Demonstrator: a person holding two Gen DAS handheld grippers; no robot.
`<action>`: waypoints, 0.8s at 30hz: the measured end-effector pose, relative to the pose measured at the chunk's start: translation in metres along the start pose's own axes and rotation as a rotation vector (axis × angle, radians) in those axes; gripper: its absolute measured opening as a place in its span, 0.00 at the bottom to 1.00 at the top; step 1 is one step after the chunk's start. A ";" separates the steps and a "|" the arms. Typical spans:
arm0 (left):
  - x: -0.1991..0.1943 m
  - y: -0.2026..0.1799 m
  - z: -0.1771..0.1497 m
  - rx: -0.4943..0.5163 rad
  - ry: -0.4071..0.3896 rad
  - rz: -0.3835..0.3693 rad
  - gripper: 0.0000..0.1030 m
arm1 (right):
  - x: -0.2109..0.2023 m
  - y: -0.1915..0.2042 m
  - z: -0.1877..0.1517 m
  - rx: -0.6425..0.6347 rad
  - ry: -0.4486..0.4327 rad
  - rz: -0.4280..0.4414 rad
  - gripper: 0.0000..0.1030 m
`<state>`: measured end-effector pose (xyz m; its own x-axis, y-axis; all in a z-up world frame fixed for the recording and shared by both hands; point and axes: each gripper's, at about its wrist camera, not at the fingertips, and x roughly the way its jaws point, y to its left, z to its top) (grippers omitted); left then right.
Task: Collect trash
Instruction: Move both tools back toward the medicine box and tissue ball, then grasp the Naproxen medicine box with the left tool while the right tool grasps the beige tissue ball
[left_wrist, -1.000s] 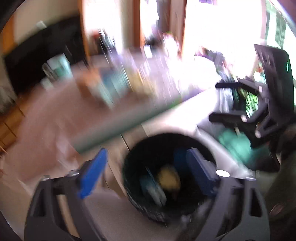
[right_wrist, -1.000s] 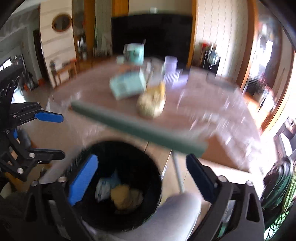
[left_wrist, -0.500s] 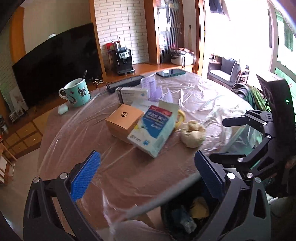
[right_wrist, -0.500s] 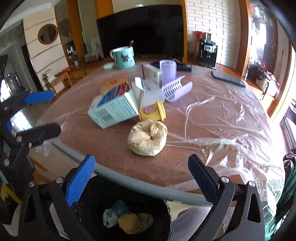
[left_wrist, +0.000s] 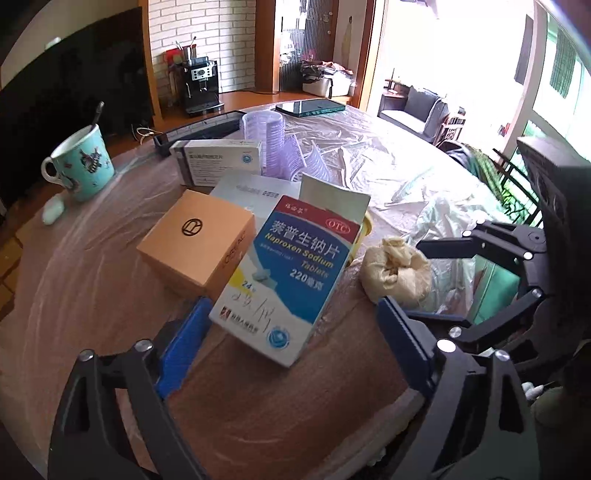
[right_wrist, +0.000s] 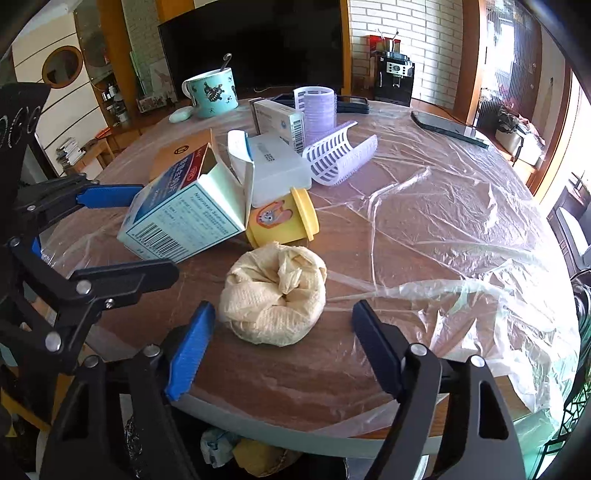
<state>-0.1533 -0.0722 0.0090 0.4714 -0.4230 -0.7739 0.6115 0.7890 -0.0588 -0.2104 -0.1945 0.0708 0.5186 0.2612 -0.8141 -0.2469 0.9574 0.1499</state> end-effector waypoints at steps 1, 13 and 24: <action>0.001 -0.001 0.002 -0.004 0.003 -0.006 0.80 | -0.001 -0.001 0.000 -0.002 -0.004 -0.001 0.72; 0.010 -0.009 0.008 0.007 0.019 -0.049 0.62 | -0.002 -0.027 0.004 0.004 -0.021 -0.093 0.60; 0.023 -0.021 0.013 0.033 0.044 -0.037 0.46 | -0.001 -0.027 0.005 -0.004 -0.038 -0.096 0.46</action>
<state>-0.1473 -0.1045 0.0007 0.4199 -0.4309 -0.7987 0.6489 0.7579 -0.0678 -0.2000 -0.2203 0.0706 0.5708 0.1734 -0.8026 -0.1980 0.9777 0.0704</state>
